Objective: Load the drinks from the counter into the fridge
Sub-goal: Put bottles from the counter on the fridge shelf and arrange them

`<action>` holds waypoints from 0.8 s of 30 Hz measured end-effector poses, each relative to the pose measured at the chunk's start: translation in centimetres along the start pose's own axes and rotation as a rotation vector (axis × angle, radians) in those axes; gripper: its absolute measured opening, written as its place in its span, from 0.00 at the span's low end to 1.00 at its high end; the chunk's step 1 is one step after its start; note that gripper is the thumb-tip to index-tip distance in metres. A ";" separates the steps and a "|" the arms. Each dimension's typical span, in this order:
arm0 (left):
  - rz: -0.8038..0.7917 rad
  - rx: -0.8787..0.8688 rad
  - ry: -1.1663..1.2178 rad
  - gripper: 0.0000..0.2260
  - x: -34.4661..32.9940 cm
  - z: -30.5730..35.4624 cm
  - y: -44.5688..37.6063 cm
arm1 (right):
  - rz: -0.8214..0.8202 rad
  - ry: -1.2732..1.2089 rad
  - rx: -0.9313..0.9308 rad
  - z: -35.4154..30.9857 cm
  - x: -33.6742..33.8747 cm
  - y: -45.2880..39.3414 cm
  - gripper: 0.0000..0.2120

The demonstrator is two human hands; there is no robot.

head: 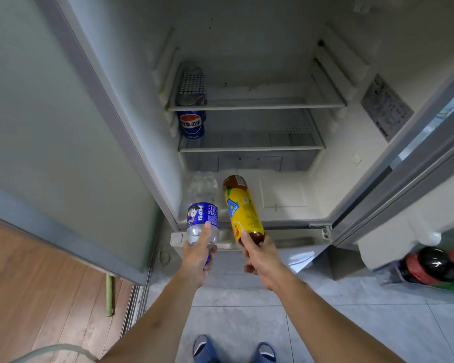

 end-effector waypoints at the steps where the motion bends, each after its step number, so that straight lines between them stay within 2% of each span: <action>1: -0.008 -0.014 0.008 0.25 0.3 0.2 0.1 | -0.004 -0.070 0.001 -0.4 -0.2 0.1 0.17; 5: -0.102 -0.015 0.065 0.23 0.7 0.4 1.2 | -0.060 -0.365 -0.026 -2.0 -1.0 1.3 0.13; 9: -0.176 -0.062 0.032 0.27 0.6 1.0 2.7 | -0.107 -0.439 0.063 -3.0 -0.8 2.6 0.12; 17: -0.235 -0.194 -0.087 0.33 -3.5 6.3 3.7 | -0.127 -0.407 0.341 -8.6 0.7 2.2 0.12; 20: -0.251 -0.195 -0.083 0.34 -5.8 8.7 2.8 | -0.091 -0.364 0.370 -10.4 0.9 0.5 0.14; 24: -0.215 -0.168 -0.035 0.28 -8.3 11.4 0.6 | -0.041 -0.244 0.340 -12.1 0.5 -2.2 0.15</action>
Point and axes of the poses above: each hand's wrist, its own y-axis away from the middle knuckle, its own x-axis out of the back of the hand, z = x × y, the point moved 6 cm from there along -y, towards the middle knuckle, and after that the axes turned 11 degrees about -z, right-handed, at the moved point
